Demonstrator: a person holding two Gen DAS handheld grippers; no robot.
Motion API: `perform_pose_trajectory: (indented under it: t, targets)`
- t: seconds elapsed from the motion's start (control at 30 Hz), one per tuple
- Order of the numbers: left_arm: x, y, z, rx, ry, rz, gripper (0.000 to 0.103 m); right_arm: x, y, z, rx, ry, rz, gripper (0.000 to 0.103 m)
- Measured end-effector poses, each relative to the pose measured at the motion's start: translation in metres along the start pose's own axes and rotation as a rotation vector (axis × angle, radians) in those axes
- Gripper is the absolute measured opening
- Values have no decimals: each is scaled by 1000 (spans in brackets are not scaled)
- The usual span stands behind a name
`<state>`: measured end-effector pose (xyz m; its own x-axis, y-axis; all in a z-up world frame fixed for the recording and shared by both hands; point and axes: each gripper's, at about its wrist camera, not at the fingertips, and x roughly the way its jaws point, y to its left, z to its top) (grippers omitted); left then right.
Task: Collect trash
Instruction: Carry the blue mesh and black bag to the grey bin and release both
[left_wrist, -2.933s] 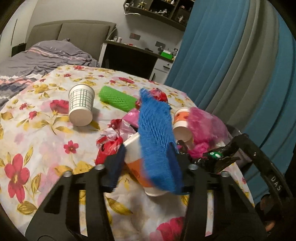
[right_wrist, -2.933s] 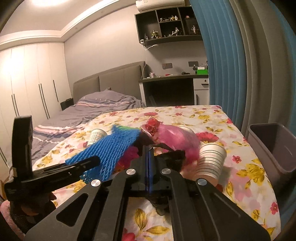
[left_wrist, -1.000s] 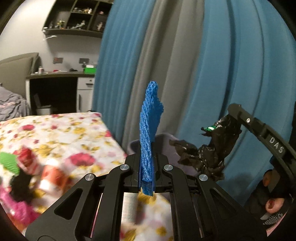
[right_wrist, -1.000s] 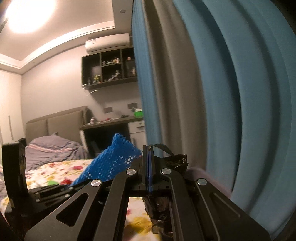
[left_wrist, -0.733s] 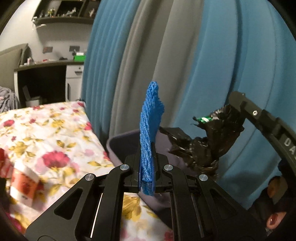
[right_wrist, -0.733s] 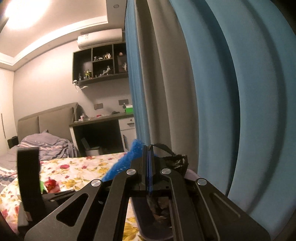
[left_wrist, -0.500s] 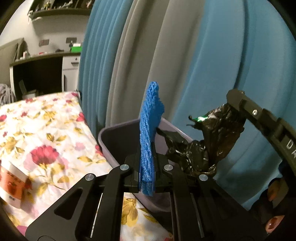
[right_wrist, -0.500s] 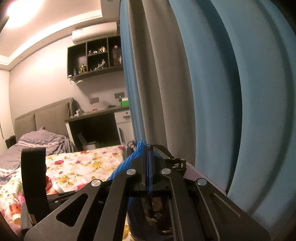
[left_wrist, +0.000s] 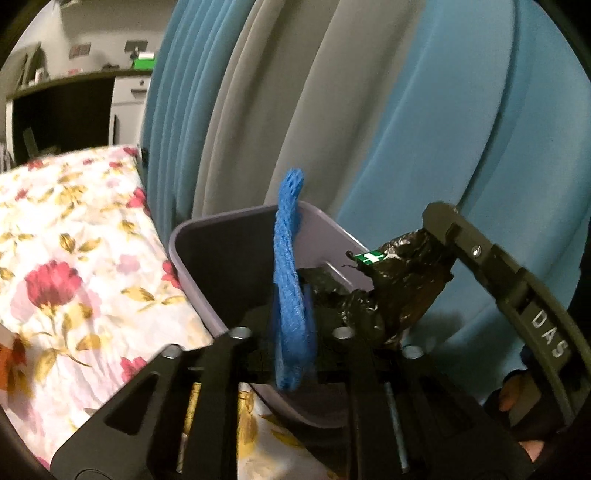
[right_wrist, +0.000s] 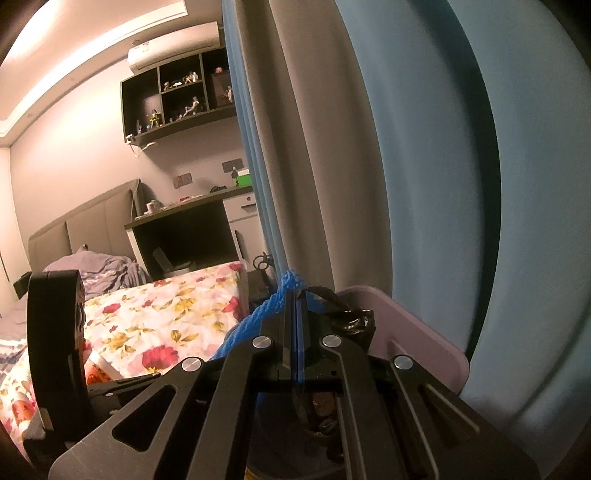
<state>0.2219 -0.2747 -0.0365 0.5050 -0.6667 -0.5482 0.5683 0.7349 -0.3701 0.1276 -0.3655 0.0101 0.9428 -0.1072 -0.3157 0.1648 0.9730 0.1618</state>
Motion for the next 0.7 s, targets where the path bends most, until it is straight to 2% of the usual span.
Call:
perform_pose_trajectory:
  t: [0.07, 0.13, 0.17, 0.2, 0.27, 0.37, 0.53, 0.7]
  targets:
    - [-1, 7, 1, -34, -10, -4, 54, 1, -3, -1, 3, 6, 0, 2]
    - [-6, 13, 3, -69, -31, -6, 71, 3, -5, -2, 9, 13, 0, 2]
    - [-7, 15, 3, -85, -36, -9, 78, 4, -6, -3, 12, 19, -1, 6]
    - [-9, 17, 4, -100, -41, -4, 79, 5, -6, -4, 13, 23, -4, 9]
    - [-13, 19, 5, -107, -51, 9, 83, 6, -6, -3, 18, 30, -2, 23]
    - [-27, 20, 5, -101, -83, 53, 91, 2, -7, -3, 16, 24, -12, 39]
    - [-58, 26, 4, -109, -150, 106, 97, -4, -6, -1, 17, 6, -25, 64]
    - [-75, 40, 3, -130, -167, 152, 97, 2, -3, -2, 14, 31, -21, 75]
